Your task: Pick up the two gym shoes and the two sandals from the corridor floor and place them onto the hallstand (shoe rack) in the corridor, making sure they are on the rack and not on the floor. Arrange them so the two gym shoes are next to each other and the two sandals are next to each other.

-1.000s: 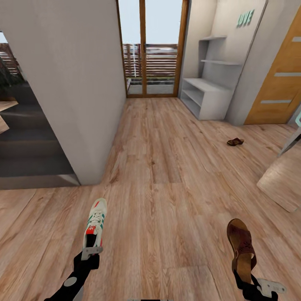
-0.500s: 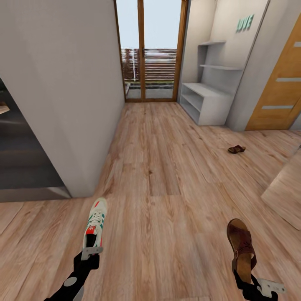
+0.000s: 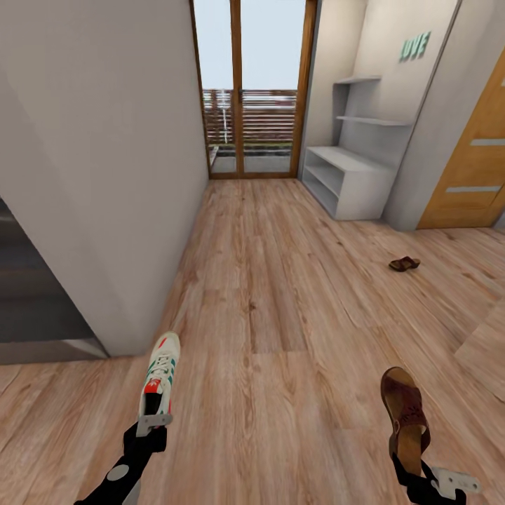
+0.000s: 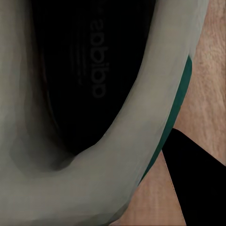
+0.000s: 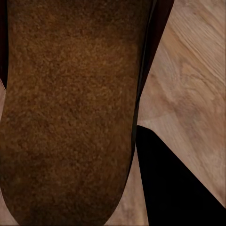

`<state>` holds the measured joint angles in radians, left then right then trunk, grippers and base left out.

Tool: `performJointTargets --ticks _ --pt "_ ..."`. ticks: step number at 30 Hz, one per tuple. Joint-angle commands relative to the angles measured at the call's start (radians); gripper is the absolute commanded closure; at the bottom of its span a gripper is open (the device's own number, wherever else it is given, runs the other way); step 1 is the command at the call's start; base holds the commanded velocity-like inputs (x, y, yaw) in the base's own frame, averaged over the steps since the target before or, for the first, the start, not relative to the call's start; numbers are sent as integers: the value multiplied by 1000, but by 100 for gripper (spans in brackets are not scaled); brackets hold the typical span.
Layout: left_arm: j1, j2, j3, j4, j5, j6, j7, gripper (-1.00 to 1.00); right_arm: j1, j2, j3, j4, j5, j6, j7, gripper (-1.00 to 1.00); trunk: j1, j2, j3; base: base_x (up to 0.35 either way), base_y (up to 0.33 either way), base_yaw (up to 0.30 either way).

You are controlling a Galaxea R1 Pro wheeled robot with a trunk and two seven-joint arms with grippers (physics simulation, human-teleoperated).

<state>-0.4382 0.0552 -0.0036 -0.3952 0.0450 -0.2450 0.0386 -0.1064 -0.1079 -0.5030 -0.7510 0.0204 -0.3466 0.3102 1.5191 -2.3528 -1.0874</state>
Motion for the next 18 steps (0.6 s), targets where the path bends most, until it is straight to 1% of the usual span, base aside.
performJointTargets --ticks 1,18 --pt "0 0 -1 1 4 -3 1 100 -1 1 -5 1 -2 -2 9 100 0 0 1 340 0 0" --pt "0 0 -1 4 4 -3 1 100 -1 1 -5 1 -2 -2 9 100 0 0 27 340 0 0"
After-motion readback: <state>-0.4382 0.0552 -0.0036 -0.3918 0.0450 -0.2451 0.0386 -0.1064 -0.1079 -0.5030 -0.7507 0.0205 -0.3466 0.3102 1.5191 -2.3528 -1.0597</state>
